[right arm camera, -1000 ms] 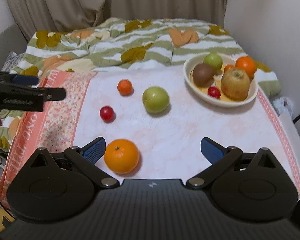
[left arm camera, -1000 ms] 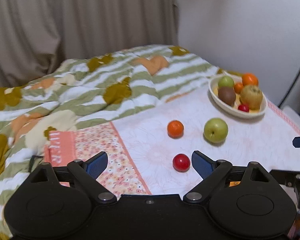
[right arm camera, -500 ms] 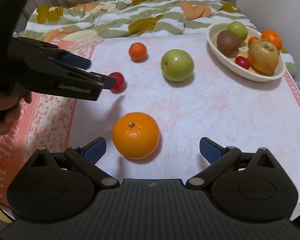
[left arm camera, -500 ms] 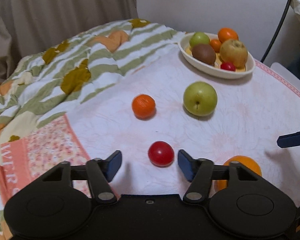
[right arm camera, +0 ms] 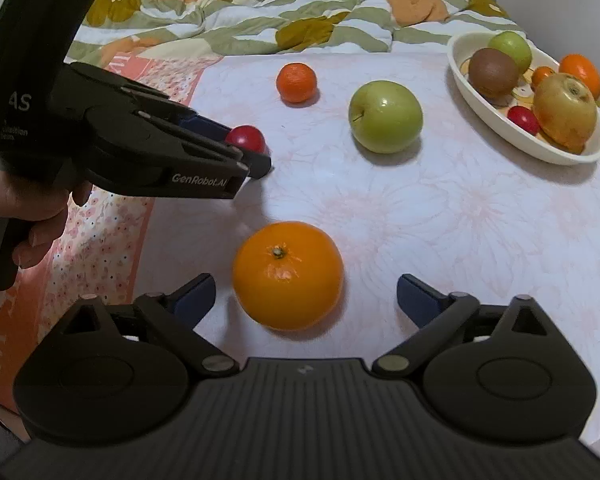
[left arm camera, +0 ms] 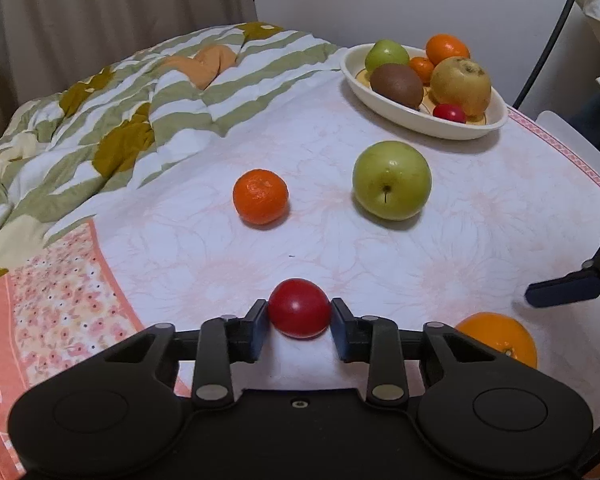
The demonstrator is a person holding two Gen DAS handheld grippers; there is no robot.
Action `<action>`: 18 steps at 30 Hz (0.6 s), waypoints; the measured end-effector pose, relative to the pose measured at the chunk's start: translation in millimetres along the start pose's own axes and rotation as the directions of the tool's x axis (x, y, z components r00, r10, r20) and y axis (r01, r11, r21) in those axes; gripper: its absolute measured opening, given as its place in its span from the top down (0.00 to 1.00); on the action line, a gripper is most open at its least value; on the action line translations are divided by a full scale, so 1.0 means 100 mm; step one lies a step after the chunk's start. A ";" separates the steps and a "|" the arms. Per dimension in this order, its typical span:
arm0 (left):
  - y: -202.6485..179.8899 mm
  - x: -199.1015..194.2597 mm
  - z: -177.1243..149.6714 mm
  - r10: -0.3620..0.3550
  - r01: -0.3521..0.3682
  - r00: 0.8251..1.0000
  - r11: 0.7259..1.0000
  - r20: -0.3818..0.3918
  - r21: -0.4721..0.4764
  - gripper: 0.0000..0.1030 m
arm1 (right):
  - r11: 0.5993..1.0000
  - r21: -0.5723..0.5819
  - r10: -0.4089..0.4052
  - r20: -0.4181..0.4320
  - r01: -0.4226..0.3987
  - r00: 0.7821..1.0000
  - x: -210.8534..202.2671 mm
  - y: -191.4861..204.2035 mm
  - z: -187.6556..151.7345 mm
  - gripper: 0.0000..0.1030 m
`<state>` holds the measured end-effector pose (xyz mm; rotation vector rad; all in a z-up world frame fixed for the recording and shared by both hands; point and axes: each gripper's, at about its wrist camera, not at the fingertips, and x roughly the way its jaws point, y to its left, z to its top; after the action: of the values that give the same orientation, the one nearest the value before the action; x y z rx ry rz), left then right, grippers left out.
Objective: Organize fruits
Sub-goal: 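Grasp the second red tomato with the left tool while the right tool grasps another orange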
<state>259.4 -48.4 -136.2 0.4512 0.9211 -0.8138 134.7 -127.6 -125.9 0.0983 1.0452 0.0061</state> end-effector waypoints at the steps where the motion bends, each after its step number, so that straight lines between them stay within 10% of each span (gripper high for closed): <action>1: 0.00 0.00 0.00 0.003 -0.003 1.000 1.000 0.000 -0.001 0.65 | 1.000 -0.003 0.003 -0.003 -0.003 1.000 0.01 0.00 0.01 0.00; 18: 0.22 -0.26 -0.31 0.072 -0.073 0.997 0.989 -0.014 -0.129 0.65 | 0.998 -0.051 0.026 -0.005 -0.026 1.000 0.09 0.07 0.05 0.27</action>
<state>251.5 -3.1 -131.4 0.3734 0.9545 -0.6816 144.1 -120.5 -130.4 0.0658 1.0474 0.0563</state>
